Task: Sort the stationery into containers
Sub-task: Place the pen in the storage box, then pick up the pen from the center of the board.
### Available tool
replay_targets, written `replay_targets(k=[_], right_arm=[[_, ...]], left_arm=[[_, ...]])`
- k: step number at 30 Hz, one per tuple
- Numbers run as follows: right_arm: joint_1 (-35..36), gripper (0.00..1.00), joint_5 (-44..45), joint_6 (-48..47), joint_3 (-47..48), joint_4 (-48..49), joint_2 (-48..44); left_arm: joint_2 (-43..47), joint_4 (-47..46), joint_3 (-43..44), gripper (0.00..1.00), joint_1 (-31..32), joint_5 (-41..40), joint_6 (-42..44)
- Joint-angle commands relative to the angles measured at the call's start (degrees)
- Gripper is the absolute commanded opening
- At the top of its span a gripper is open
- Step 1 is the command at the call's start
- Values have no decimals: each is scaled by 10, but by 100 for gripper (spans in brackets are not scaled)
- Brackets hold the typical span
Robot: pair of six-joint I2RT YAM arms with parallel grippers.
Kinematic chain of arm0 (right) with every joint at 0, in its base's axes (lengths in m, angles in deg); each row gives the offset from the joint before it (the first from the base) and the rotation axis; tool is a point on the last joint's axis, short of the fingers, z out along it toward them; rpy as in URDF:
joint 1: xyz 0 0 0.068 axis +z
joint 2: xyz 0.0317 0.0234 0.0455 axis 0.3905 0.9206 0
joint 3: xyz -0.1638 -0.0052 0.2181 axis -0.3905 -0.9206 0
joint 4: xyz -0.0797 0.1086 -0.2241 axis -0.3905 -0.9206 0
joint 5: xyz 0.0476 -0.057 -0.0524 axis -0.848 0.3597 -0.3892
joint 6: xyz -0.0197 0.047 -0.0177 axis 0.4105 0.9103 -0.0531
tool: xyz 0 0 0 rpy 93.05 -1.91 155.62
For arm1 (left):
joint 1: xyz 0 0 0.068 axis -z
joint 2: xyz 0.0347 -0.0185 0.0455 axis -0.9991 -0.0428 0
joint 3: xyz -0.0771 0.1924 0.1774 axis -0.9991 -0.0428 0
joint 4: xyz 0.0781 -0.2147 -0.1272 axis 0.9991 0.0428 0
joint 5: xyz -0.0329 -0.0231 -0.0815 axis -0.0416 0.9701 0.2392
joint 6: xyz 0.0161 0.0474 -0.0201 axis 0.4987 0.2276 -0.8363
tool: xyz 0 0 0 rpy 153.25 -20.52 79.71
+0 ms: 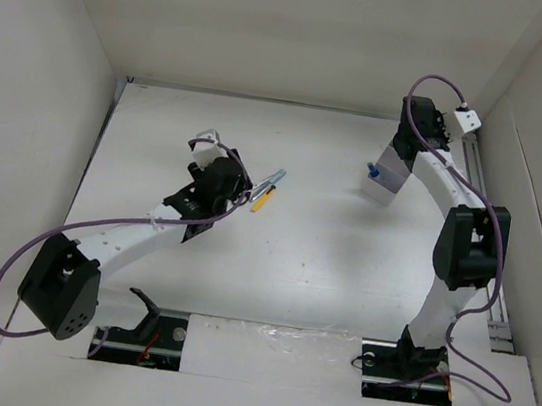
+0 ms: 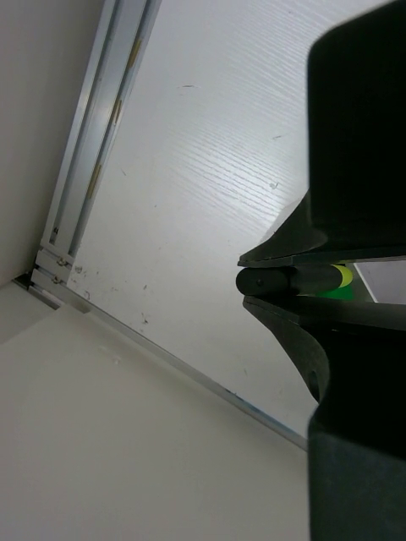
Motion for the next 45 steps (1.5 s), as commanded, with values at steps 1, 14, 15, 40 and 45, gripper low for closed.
replay_targets(k=[1, 14, 15, 40, 45], right_arm=[[5, 10, 25, -7, 32, 8, 1], [22, 53, -49, 47, -26, -17, -107], [23, 50, -60, 54, -40, -17, -123], [43, 15, -416, 23, -335, 82, -390], [9, 15, -454, 23, -347, 93, -401]], left_arm=[[-22, 27, 40, 60, -4, -52, -16], [-85, -5, 64, 63, -79, 54, 68], [-95, -5, 64, 61, -79, 70, 75], [-325, 198, 361, 67, -68, 210, 376], [-385, 269, 434, 68, -87, 198, 417]])
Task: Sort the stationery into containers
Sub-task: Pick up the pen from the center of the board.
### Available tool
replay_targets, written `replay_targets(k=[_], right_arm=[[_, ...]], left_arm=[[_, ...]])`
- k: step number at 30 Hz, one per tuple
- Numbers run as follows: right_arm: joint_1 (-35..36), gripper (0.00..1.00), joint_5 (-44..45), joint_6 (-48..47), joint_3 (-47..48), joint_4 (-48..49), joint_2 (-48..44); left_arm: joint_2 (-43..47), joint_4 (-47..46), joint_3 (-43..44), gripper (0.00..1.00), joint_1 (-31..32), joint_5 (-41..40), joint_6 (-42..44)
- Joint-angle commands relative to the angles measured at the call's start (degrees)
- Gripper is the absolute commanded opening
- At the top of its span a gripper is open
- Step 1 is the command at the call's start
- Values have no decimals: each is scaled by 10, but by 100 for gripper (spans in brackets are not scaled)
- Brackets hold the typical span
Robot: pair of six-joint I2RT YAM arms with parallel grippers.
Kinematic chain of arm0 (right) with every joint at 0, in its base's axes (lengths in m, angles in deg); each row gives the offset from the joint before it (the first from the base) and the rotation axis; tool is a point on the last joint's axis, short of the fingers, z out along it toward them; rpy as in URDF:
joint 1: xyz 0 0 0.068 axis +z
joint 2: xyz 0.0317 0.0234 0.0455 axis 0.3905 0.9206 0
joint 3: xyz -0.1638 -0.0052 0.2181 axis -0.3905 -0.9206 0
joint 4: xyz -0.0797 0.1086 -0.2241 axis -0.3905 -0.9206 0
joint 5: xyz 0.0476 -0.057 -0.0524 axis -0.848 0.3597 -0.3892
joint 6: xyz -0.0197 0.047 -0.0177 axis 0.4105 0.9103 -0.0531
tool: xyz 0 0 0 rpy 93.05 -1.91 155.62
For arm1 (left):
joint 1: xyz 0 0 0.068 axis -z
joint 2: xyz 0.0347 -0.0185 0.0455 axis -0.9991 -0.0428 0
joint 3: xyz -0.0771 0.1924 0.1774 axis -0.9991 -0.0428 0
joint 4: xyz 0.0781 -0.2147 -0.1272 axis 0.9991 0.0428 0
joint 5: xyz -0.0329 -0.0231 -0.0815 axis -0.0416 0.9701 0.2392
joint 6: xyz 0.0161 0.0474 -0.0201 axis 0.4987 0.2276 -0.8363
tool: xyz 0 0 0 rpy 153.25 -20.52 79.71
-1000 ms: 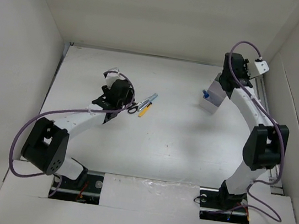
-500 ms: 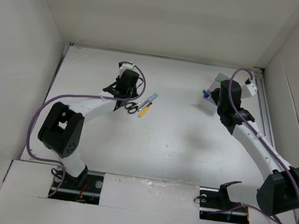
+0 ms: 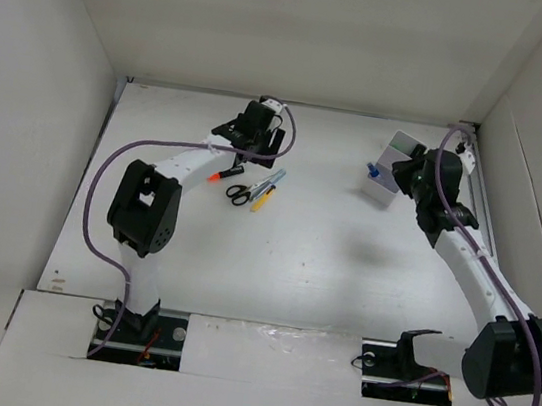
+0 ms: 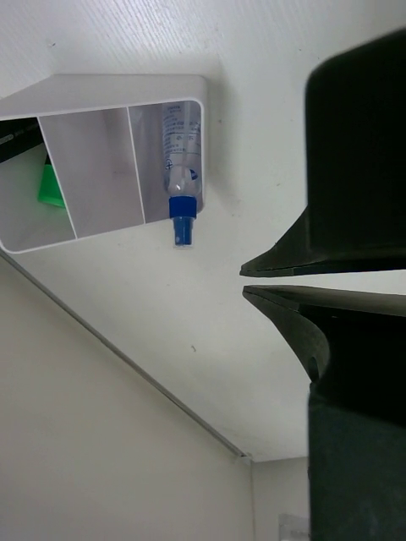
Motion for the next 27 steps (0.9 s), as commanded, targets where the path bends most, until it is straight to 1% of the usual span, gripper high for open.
replay_targets(k=[1, 2, 5, 9, 12, 14, 20, 25, 27], right_arm=[[-14, 15, -49, -9, -1, 33, -23], [-21, 15, -55, -4, -7, 33, -23], [-27, 16, -64, -4, -13, 43, -29], [-32, 16, -86, -4, -13, 43, -15], [-32, 16, -86, -4, -13, 43, -10], [-32, 16, -91, -4, -13, 49, -10], [-32, 16, -91, -4, -13, 49, -15], [-32, 16, -91, -4, -13, 55, -15], [-32, 16, -91, -4, -13, 55, -15]], left_arm=[[-25, 88, 28, 67, -13, -9, 62], [-41, 98, 28, 67, -13, -24, 62], [-59, 105, 28, 67, -24, -37, 74], [-59, 105, 16, 67, -50, -22, 86], [-65, 94, 9, 67, -55, -27, 91], [-72, 94, 14, 67, -73, -27, 85], [-95, 94, 14, 67, -79, -15, 85], [-100, 89, 2, 62, -79, -20, 85], [-105, 89, 2, 54, -79, -26, 85]])
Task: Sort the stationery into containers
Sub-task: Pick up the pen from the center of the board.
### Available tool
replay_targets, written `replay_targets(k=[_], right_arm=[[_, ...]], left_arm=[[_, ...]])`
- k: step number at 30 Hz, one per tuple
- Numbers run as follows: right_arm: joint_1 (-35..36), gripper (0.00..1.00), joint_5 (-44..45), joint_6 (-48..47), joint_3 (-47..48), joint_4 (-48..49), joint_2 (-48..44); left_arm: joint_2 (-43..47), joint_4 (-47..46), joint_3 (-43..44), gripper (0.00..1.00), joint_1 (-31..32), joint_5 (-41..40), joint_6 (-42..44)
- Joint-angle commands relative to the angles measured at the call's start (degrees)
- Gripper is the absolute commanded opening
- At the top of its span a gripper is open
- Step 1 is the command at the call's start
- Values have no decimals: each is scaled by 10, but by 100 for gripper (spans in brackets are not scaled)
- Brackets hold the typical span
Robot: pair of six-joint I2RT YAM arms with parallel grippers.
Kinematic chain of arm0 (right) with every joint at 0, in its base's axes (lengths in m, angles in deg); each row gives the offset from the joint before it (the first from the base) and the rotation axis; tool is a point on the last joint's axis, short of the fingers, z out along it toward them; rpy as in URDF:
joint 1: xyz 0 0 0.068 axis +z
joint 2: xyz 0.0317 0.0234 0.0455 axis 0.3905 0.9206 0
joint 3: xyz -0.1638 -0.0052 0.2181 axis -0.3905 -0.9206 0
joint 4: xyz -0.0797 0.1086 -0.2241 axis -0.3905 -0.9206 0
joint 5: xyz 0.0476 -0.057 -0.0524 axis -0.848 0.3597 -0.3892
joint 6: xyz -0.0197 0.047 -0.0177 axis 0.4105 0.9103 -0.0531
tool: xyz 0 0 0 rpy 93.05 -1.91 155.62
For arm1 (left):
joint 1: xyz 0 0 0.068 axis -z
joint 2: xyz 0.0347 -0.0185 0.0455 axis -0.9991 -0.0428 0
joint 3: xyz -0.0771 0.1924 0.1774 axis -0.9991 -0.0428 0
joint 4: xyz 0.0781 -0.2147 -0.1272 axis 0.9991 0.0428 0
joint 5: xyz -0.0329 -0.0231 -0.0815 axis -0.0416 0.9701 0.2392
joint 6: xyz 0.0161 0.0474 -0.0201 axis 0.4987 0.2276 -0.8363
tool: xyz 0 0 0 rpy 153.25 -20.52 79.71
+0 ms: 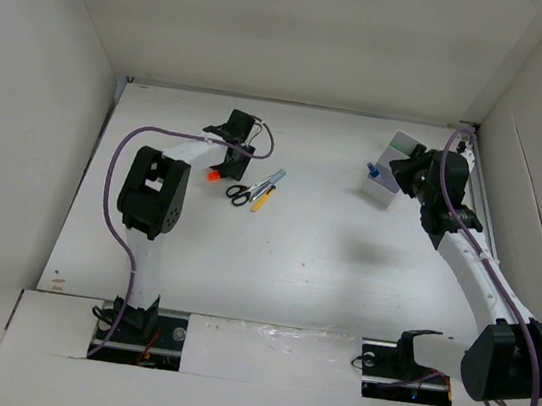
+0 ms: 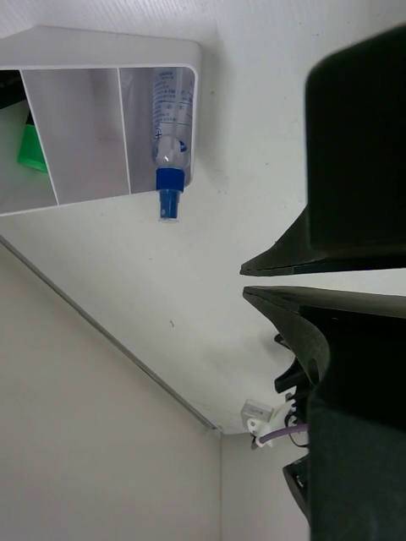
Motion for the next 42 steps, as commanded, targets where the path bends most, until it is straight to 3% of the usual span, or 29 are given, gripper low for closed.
replay_targets(k=[1, 7, 11, 17, 22, 24, 28, 32, 37, 42], right_arm=[[-3, 16, -5, -4, -3, 39, -6], [-3, 17, -10, 1, -3, 39, -6], [-3, 27, -22, 1, -3, 39, -6], [-3, 50, -106, -11, 3, 44, 17], [-8, 57, -215, -22, 4, 83, 28], [-8, 61, -272, -22, 4, 102, 28], [2, 65, -324, -22, -1, 126, 46], [27, 68, -339, -28, 15, 126, 82], [71, 70, -368, -45, 41, 126, 111], [113, 73, -339, -66, 41, 126, 104]], left_arm=[[-14, 1, -6, 50, 1, -7, 1], [-31, -3, 1, 13, 1, -13, -5], [-15, -20, -20, 0, 1, -26, -5], [33, 10, 42, 0, 1, -44, -30], [106, 12, 95, 0, 29, 19, -67], [146, -13, 89, 0, 48, 87, -105], [218, -111, 18, 0, 84, 174, -182], [282, -260, -144, 1, 109, 245, -244], [321, -445, -280, 2, 109, 326, -305], [328, -503, -331, 2, 109, 360, -316]])
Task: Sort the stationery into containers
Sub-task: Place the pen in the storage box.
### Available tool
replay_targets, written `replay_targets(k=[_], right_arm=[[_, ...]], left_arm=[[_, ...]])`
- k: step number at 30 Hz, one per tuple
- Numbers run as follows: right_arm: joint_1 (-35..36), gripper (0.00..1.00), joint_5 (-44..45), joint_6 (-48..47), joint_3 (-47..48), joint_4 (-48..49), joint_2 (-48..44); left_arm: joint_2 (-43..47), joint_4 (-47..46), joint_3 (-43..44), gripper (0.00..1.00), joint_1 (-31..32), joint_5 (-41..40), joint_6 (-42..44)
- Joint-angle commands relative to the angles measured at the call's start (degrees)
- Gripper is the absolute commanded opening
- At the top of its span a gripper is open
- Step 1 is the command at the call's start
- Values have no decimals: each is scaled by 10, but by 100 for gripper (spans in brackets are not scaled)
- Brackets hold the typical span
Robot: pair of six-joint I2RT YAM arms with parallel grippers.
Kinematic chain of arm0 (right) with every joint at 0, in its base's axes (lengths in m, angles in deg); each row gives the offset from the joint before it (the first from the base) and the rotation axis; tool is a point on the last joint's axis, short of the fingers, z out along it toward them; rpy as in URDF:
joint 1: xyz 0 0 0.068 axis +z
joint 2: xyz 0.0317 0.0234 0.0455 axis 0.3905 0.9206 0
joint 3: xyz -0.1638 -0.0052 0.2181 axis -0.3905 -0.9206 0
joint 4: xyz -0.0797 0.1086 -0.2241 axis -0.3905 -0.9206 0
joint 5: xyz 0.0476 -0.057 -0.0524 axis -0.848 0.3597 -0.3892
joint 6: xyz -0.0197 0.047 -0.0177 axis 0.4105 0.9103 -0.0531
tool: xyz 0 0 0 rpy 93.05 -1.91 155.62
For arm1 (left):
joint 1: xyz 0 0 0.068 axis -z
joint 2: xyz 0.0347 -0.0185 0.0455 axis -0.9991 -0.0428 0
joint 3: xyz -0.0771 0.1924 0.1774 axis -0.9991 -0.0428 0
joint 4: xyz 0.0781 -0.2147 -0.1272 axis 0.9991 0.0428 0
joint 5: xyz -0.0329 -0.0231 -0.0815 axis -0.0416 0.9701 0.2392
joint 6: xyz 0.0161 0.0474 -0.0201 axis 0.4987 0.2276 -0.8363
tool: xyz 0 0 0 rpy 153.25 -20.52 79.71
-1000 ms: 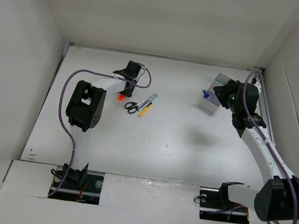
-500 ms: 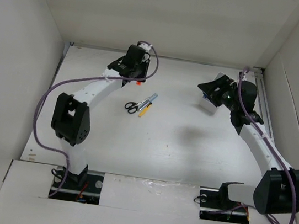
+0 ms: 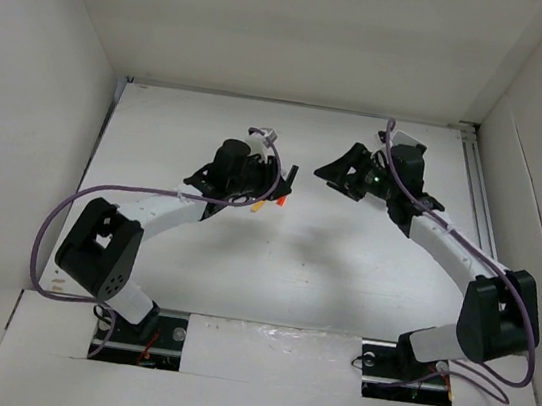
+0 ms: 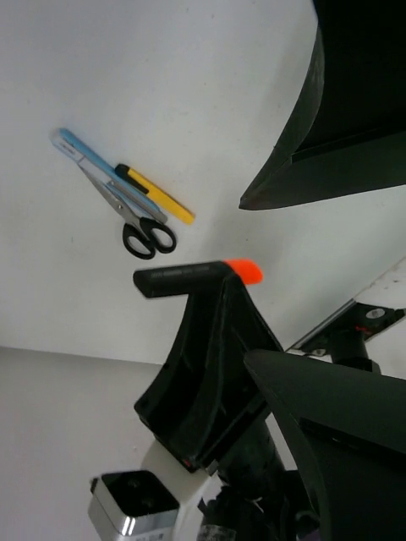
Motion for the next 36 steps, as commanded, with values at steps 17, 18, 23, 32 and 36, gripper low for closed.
replay_targets(k=[17, 18, 23, 32, 36], right_arm=[[115, 55, 185, -46, 110, -19, 92], [122, 50, 200, -46, 116, -33, 99], [122, 23, 248, -41, 121, -44, 110], [115, 0, 315, -22, 127, -61, 105], [73, 0, 344, -14, 127, -72, 64]], left_arm=[[-25, -139, -3, 3, 49, 38, 14], [-25, -139, -3, 3, 49, 32, 20], [-20, -139, -4, 5, 49, 7, 20], [5, -144, -31, 61, 49, -40, 14], [41, -173, -70, 61, 49, -46, 14]])
